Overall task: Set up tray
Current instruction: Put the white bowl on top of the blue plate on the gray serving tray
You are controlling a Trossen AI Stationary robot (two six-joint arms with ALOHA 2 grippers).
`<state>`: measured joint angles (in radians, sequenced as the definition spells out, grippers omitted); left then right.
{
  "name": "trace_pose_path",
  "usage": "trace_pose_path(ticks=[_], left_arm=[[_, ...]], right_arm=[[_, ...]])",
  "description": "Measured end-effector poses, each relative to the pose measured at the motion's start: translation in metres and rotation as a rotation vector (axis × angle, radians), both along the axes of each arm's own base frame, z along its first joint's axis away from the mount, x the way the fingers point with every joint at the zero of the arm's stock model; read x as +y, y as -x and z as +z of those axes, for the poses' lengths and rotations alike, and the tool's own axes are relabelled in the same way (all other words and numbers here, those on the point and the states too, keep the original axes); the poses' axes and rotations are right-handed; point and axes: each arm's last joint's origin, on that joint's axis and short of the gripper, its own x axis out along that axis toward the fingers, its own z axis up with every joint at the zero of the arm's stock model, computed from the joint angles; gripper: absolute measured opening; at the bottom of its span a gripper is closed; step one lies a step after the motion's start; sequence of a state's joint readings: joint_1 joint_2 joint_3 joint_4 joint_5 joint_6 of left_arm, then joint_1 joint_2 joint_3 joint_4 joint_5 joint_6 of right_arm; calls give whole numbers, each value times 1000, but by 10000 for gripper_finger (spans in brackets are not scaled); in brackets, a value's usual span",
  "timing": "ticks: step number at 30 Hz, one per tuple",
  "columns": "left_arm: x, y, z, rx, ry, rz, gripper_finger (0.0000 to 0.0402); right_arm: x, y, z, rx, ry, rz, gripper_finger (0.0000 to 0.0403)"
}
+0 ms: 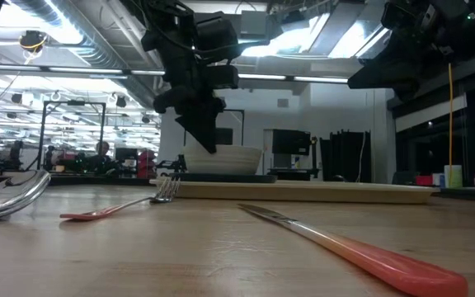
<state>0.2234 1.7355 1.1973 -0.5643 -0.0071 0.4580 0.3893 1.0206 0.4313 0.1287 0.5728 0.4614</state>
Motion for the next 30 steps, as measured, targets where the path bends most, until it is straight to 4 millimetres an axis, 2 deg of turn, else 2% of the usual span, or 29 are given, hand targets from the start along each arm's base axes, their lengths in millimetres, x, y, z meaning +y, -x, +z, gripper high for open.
trace_pose_path(ticks=[8,15,30], left_arm=[[0,0,0,0,0,0,31],[-1,0,0,-4,16,-9,7],[0,-1,1,-22,31,14,58]], right_arm=[[0,0,0,0,0,0,6],[0,0,0,0,-1,0,6],[0,0,0,0,-1,1,6]])
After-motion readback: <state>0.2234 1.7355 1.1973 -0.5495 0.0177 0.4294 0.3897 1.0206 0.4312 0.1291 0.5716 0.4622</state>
